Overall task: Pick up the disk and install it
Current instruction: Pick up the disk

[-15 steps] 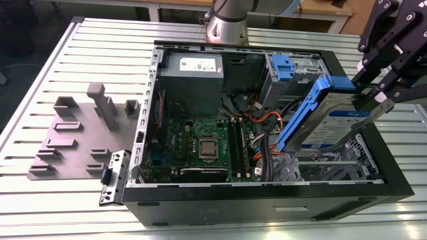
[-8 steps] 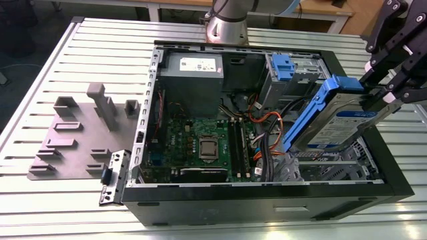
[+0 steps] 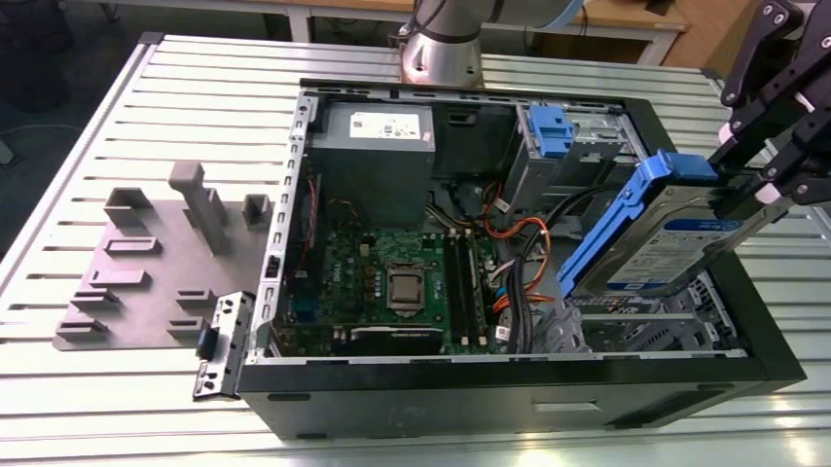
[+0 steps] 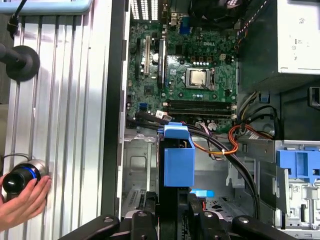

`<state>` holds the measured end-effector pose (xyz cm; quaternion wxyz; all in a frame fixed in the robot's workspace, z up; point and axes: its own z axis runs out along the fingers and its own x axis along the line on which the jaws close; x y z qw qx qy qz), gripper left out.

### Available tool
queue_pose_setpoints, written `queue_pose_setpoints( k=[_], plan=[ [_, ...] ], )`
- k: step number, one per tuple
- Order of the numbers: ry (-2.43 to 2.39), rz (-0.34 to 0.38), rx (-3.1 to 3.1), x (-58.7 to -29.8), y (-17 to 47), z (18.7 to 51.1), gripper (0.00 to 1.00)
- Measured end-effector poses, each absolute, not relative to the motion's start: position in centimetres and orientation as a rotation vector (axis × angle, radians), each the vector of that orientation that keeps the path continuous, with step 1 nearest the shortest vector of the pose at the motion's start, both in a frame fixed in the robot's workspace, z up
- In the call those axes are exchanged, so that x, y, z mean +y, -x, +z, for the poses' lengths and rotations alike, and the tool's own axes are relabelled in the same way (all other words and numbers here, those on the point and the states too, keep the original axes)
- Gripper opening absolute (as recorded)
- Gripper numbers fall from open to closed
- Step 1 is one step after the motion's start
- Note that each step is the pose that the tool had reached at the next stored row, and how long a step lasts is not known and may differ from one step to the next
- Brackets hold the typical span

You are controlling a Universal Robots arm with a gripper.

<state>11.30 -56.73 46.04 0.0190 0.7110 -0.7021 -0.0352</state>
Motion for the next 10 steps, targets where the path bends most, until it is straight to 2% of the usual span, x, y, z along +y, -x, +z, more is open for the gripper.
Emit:
queue_pose_setpoints(
  k=[10],
  plan=[
    [-2.206,-0.112,-2.178,-56.8,-12.9,46.0,0.35]
  ],
)
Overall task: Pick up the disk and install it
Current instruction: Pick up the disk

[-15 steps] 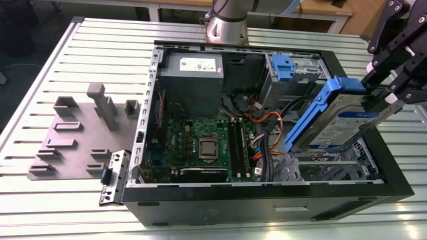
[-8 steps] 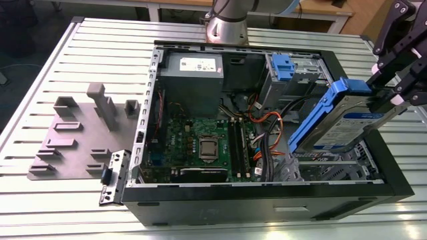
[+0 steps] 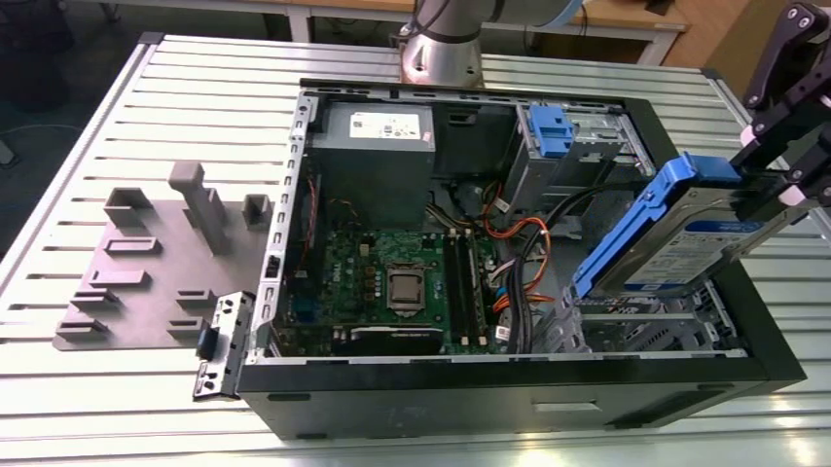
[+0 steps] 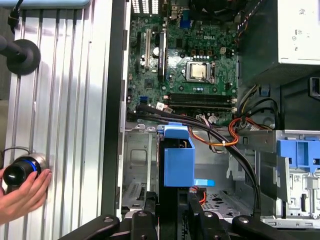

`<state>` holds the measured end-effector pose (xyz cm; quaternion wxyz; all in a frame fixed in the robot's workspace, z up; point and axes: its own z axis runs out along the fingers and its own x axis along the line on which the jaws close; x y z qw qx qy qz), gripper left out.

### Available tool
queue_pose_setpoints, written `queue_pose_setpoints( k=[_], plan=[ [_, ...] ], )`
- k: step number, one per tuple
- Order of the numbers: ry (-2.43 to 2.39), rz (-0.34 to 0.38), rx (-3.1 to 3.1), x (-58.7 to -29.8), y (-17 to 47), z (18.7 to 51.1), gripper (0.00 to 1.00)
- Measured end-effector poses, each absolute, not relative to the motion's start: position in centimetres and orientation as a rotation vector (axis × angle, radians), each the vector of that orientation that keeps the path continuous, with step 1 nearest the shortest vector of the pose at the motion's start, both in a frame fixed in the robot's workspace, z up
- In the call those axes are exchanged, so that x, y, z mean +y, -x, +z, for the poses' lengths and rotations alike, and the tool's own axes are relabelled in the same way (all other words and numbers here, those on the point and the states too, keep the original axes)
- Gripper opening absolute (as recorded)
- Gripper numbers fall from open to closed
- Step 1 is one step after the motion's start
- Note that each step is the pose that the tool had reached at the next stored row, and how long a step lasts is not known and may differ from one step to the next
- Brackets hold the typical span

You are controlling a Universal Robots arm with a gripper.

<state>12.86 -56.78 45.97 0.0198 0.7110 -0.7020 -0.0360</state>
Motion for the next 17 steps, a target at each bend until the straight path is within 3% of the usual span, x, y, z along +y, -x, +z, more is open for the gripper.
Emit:
queue_pose_setpoints(
  k=[17],
  plan=[
    [-2.225,-0.089,-2.189,-56.82,-12.86,45.63,0.35]
  ],
)
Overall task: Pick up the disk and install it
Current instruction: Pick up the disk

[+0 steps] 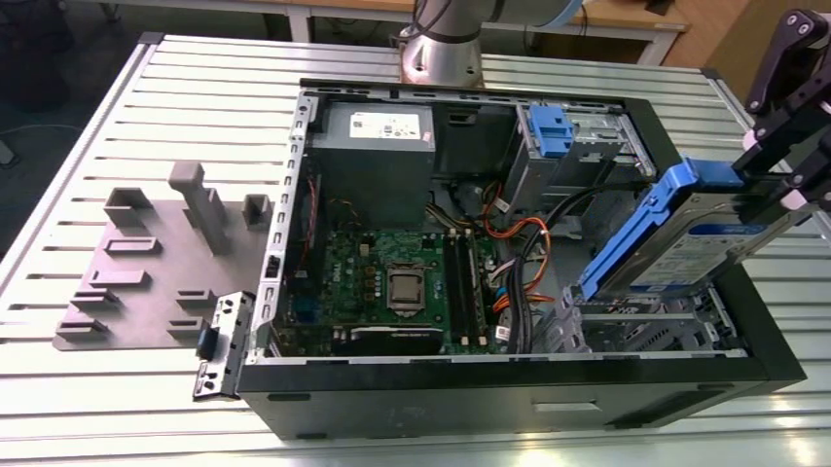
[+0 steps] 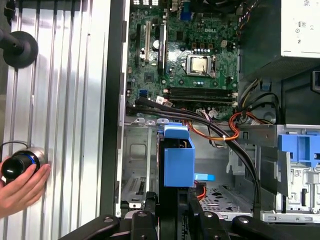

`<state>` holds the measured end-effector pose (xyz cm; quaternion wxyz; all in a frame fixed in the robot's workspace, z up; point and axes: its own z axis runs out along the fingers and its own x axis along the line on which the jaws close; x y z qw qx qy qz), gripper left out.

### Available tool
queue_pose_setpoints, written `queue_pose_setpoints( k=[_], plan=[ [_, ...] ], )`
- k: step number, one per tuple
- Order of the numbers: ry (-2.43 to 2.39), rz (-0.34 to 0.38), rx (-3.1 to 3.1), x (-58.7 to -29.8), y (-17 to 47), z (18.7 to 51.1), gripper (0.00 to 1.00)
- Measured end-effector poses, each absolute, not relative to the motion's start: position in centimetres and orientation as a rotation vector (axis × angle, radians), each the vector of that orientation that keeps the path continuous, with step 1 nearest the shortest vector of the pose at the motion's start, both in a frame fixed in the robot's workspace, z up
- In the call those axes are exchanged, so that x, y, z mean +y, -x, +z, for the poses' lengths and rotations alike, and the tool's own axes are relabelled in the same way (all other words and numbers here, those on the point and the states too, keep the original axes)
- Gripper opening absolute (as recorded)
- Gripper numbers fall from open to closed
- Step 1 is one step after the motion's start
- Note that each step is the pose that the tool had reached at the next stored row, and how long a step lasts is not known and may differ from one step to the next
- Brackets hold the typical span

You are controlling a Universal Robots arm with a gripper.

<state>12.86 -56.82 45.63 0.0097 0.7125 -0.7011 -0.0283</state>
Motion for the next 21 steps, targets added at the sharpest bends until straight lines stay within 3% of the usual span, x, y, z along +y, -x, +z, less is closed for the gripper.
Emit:
queue_pose_setpoints(
  k=[21],
  plan=[
    [-2.178,-0.087,-2.237,-57.08,-12.23,45.47,0.35]
  ],
)
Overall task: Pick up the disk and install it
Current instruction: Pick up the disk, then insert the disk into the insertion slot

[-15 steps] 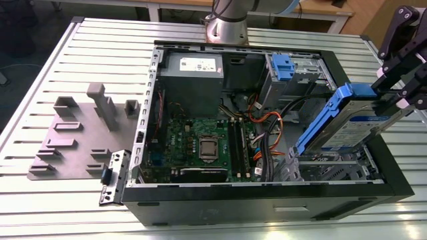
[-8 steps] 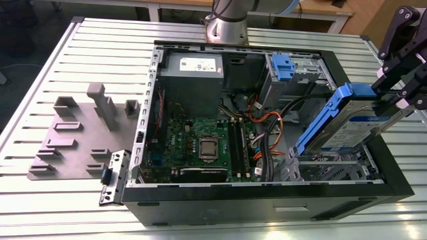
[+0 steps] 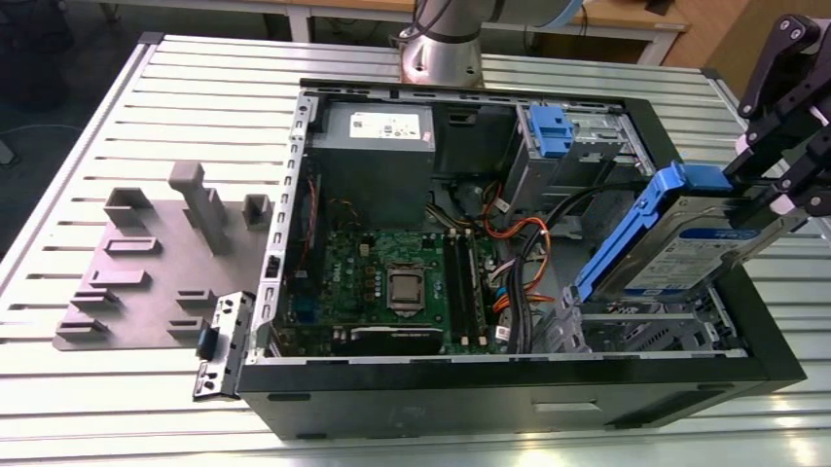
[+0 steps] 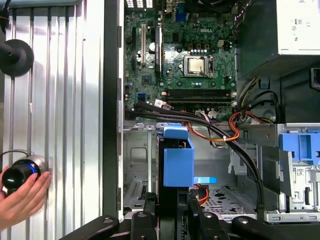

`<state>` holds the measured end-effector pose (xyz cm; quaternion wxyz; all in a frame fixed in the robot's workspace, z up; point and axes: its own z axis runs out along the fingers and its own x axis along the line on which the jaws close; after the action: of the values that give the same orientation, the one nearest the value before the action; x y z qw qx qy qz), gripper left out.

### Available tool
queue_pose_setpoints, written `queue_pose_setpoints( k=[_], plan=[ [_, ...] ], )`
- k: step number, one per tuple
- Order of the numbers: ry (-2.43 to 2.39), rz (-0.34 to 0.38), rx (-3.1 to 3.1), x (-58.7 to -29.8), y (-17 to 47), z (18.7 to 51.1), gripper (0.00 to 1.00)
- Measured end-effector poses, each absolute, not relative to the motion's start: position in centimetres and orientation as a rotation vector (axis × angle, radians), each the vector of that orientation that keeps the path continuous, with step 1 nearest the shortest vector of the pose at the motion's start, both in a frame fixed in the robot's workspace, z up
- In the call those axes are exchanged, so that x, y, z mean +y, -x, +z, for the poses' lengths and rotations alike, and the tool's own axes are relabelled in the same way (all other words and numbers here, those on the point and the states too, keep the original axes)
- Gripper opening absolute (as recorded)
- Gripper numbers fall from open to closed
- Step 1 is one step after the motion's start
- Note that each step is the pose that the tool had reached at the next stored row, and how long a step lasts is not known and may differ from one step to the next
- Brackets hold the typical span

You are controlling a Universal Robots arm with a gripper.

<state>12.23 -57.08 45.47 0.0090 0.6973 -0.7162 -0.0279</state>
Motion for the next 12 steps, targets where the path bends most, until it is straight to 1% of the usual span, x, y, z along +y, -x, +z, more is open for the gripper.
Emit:
queue_pose_setpoints(
  k=[12],
  plan=[
    [-2.178,-0.087,-2.237,-57.16,-12.11,45.17,0.35]
  ],
)
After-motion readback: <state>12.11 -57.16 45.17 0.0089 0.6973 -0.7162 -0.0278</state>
